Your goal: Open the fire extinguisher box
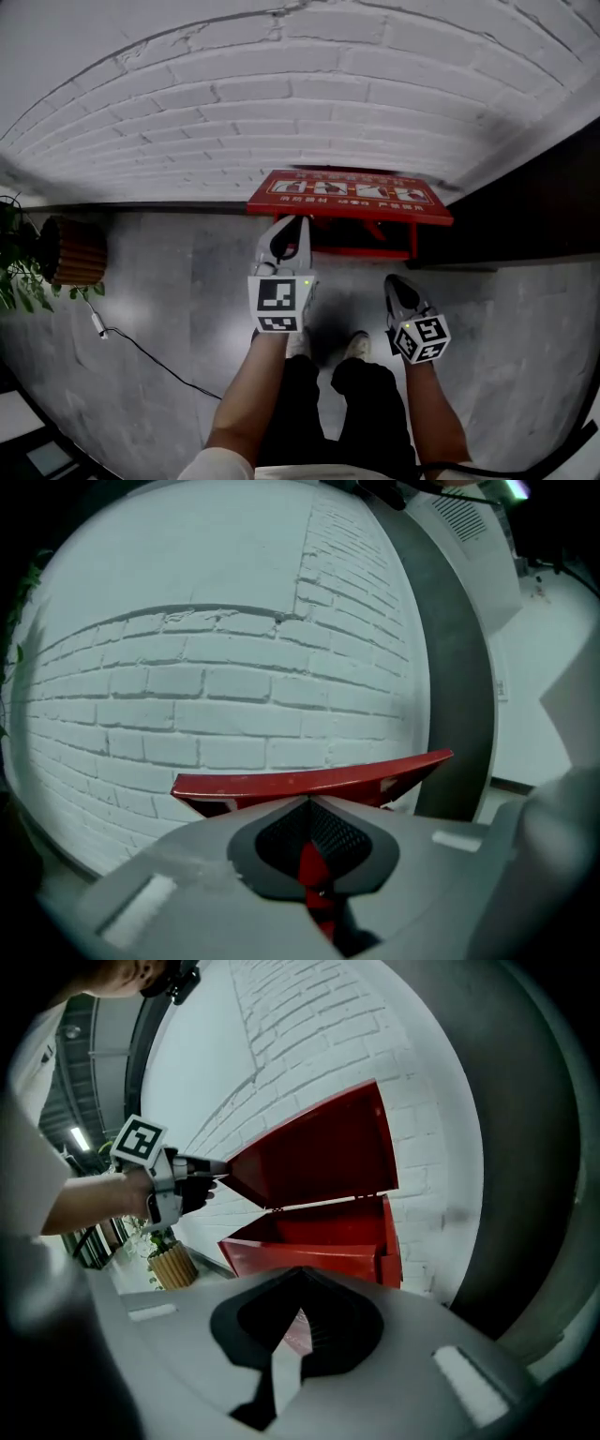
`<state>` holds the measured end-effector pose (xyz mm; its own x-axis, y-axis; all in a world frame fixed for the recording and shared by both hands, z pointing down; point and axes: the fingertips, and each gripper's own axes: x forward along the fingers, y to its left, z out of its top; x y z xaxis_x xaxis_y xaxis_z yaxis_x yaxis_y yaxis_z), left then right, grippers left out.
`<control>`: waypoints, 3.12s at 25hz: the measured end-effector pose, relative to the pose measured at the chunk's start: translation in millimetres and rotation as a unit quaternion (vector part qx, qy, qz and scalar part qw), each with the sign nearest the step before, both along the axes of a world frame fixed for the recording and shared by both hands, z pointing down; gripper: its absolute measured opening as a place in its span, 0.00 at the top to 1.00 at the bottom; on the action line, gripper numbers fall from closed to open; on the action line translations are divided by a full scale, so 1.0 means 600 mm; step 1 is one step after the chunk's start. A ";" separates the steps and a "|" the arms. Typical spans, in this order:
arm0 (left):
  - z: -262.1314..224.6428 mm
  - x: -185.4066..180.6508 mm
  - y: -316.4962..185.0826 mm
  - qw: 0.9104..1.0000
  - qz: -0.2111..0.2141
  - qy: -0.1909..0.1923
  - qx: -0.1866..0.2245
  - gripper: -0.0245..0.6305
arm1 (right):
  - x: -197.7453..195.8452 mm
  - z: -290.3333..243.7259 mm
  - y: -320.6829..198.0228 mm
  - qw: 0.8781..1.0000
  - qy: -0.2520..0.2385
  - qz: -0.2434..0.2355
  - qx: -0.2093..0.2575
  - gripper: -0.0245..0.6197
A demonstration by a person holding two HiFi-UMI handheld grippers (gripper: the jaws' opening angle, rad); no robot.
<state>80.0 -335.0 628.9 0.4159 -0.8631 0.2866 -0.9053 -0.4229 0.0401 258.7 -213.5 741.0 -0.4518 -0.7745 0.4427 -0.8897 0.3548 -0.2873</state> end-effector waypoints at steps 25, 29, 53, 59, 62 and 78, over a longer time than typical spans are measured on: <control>0.001 -0.014 -0.082 1.000 -0.013 -0.019 -0.004 0.96 | 0.030 -0.116 -0.121 0.997 -0.008 0.025 0.073 0.96; 0.023 -0.037 -0.031 0.999 -0.022 -0.019 -0.019 0.96 | 0.030 -0.121 -0.117 0.997 -0.007 0.027 0.074 0.96; -0.251 -0.046 0.126 0.999 0.003 -0.030 -0.036 0.96 | 0.028 -0.447 -0.032 0.994 0.012 0.007 0.112 0.96; -0.340 -0.030 0.148 0.999 0.008 -0.021 -0.022 0.96 | 0.027 -0.537 -0.010 0.991 0.025 0.005 0.129 0.96; -0.370 -0.026 0.161 0.999 0.015 -0.023 -0.016 0.96 | 0.028 -0.570 0.004 0.990 0.028 0.006 0.138 0.96; -0.397 -0.010 0.156 1.000 0.018 -0.021 -0.002 0.96 | 0.048 -0.609 0.001 0.987 0.036 0.012 0.154 0.96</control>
